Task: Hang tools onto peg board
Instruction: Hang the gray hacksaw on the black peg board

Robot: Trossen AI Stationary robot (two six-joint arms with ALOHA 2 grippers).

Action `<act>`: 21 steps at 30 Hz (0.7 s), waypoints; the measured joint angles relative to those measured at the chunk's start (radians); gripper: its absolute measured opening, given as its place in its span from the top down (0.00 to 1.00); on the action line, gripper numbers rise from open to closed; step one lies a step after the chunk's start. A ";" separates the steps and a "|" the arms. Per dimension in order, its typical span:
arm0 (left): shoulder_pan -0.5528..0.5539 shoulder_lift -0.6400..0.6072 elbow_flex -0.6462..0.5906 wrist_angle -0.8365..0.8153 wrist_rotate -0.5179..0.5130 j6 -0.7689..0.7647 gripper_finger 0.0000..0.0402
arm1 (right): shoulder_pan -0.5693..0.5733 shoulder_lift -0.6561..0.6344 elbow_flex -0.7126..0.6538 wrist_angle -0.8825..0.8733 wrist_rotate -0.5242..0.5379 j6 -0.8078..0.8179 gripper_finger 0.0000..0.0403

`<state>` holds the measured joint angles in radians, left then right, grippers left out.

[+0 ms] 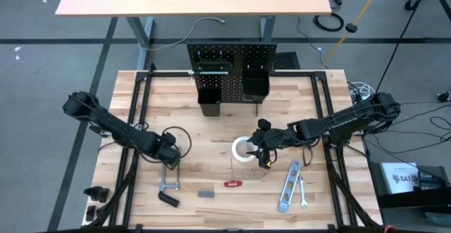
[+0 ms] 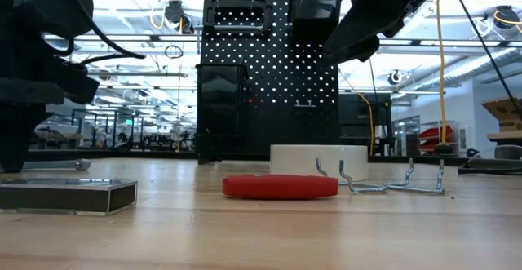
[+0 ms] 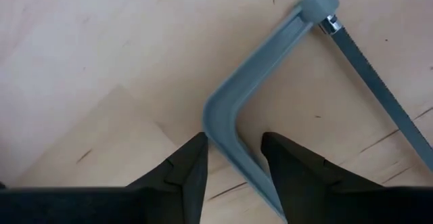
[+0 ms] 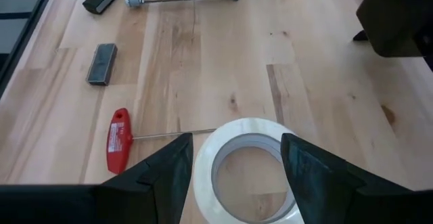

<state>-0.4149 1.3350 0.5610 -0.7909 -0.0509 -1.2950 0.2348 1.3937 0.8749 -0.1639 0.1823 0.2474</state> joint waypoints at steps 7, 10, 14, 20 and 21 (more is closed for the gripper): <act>-0.001 0.000 0.001 0.010 -0.019 0.049 0.83 | -0.005 0.000 0.000 0.019 0.000 -0.009 0.46; -0.001 0.000 0.001 0.012 -0.026 0.074 0.92 | -0.015 0.000 0.000 0.020 0.000 -0.008 0.46; 0.000 0.001 0.007 0.008 -0.034 0.095 0.97 | -0.025 0.000 0.000 0.020 0.000 -0.008 0.46; 0.002 0.005 0.045 0.049 -0.108 0.164 0.94 | -0.026 0.000 0.000 0.019 0.000 -0.006 0.46; 0.001 0.005 0.052 0.074 -0.110 0.183 0.94 | -0.026 0.000 0.000 0.019 0.000 -0.006 0.46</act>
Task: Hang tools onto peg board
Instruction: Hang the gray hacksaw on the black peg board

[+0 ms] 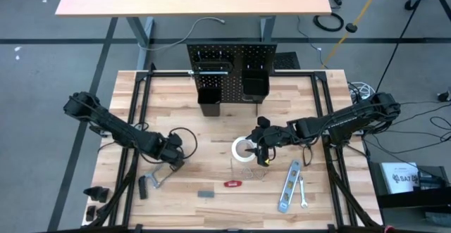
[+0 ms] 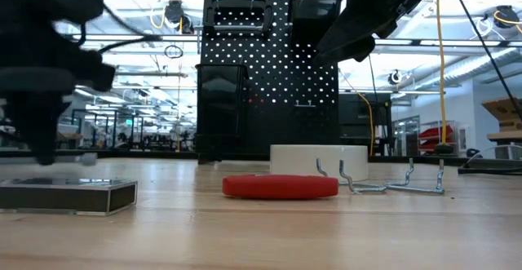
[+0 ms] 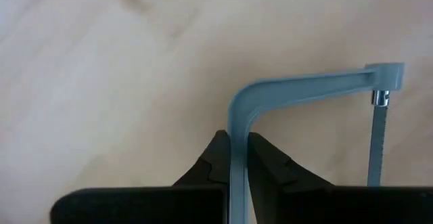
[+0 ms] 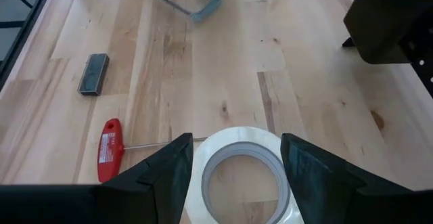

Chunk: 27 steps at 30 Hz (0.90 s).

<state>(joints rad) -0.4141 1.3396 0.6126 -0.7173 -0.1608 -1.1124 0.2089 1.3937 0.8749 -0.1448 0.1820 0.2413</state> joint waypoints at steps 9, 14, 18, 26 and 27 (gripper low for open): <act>0.021 0.000 0.093 0.118 -0.052 0.146 0.93 | 0.000 0.000 0.000 0.002 0.000 -0.018 0.46; 0.041 -0.002 0.164 0.109 -0.109 0.275 0.93 | -0.004 0.000 0.000 0.039 -0.001 0.046 0.46; 0.057 -0.002 0.231 0.106 -0.165 0.396 0.93 | -0.026 0.000 0.000 0.165 0.005 0.187 0.46; 0.080 -0.002 0.413 0.045 -0.292 0.624 0.93 | -0.068 0.000 0.000 0.326 -0.012 0.400 0.46; 0.080 -0.002 0.436 0.043 -0.308 0.650 0.93 | -0.077 0.000 0.000 0.333 -0.032 0.433 0.46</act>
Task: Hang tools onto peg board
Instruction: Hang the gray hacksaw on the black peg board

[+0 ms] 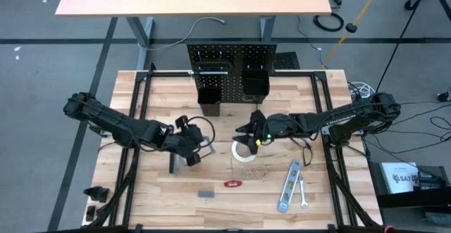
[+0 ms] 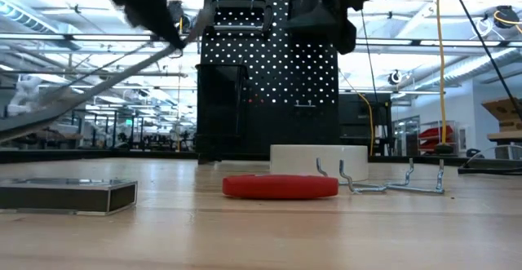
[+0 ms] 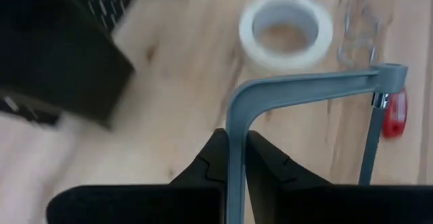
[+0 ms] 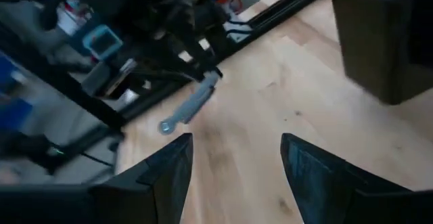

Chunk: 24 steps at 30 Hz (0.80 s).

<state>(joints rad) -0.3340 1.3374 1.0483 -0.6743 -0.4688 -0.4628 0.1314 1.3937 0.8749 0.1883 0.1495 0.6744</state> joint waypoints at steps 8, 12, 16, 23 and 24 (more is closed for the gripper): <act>0.000 0.002 0.145 -0.039 -0.066 0.165 0.93 | -0.034 0.000 0.060 0.041 -0.152 0.125 0.46; 0.000 0.005 0.199 -0.124 -0.088 0.184 0.93 | -0.034 0.000 0.158 -0.064 -0.150 0.100 0.46; 0.000 0.005 0.242 -0.171 -0.111 0.202 0.93 | -0.034 0.000 0.279 -0.234 -0.105 0.059 0.46; 0.008 0.005 0.311 -0.183 -0.186 0.329 0.93 | -0.041 0.005 0.384 -0.326 -0.068 0.011 0.46; 0.013 0.005 0.324 -0.182 -0.197 0.347 0.93 | -0.045 0.009 0.390 -0.328 -0.069 0.003 0.46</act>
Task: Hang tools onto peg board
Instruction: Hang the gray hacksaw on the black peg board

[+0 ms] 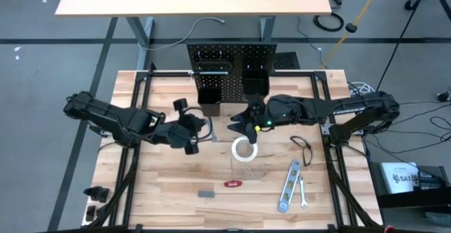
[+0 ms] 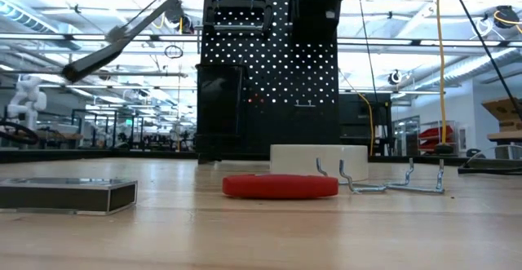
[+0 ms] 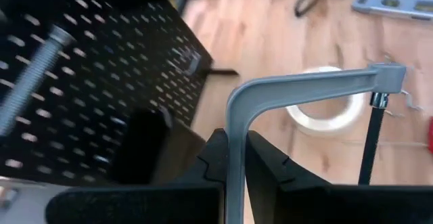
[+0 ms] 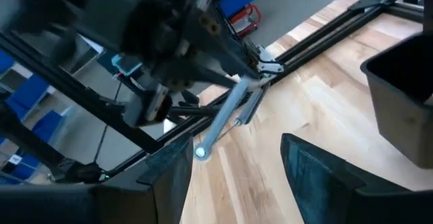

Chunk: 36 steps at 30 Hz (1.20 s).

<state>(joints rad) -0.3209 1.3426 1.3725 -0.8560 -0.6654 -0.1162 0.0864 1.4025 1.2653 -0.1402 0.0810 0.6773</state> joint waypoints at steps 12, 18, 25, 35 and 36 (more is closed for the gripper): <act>0.073 0.098 0.122 -0.006 -0.024 0.170 0.93 | -0.020 0.092 0.048 -0.004 -0.008 -0.065 0.46; 0.082 0.158 0.161 -0.021 -0.045 0.212 0.93 | -0.019 0.093 0.049 -0.001 -0.008 -0.073 0.46; 0.083 0.195 0.237 -0.018 -0.051 0.256 0.93 | -0.020 0.094 0.049 -0.007 -0.007 -0.094 0.55; 0.083 0.200 0.244 -0.029 -0.041 0.256 0.93 | -0.020 0.094 0.049 -0.017 0.000 -0.140 0.84; 0.083 0.199 0.244 -0.031 -0.038 0.257 0.93 | -0.020 0.095 0.049 -0.021 0.001 -0.139 0.87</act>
<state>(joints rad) -0.2379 1.5415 1.6169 -0.8867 -0.7038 0.1405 0.0666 1.4971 1.3144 -0.1616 0.0818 0.5381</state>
